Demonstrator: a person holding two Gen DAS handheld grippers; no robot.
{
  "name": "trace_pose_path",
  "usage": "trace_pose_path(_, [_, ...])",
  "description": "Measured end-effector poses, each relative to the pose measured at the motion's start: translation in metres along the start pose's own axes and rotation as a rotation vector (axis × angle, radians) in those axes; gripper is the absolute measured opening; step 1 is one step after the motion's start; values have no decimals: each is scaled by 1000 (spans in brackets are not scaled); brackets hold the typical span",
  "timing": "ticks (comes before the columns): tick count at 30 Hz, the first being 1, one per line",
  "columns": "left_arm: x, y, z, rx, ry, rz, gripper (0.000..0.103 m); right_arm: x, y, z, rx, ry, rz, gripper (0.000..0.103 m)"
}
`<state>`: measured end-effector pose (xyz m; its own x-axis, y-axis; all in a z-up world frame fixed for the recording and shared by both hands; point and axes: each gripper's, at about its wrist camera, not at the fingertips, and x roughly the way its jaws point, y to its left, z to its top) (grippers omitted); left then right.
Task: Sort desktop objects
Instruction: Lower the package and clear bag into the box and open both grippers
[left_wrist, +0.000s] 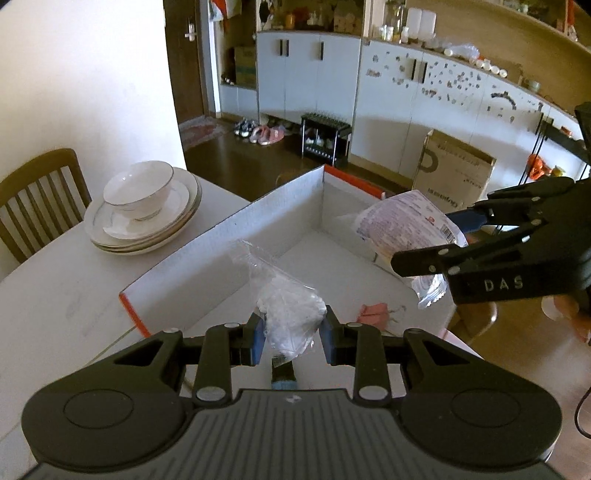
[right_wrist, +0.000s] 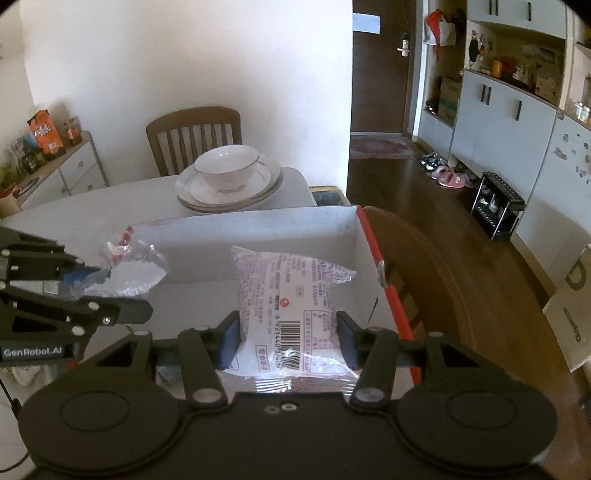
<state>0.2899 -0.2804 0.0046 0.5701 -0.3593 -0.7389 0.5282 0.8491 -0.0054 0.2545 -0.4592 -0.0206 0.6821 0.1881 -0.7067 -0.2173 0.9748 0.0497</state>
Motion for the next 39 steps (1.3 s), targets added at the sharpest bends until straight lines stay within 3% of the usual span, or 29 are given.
trace_pose_path(18, [89, 19, 20, -2, 177, -6, 29, 80, -3, 15, -82, 205, 30, 52])
trace_pose_path(30, [113, 25, 20, -6, 289, -19, 29, 114, 10, 14, -172, 349, 18, 52])
trace_pose_path(39, [124, 25, 15, -21, 349, -19, 29, 123, 12, 16, -179, 377, 26, 53])
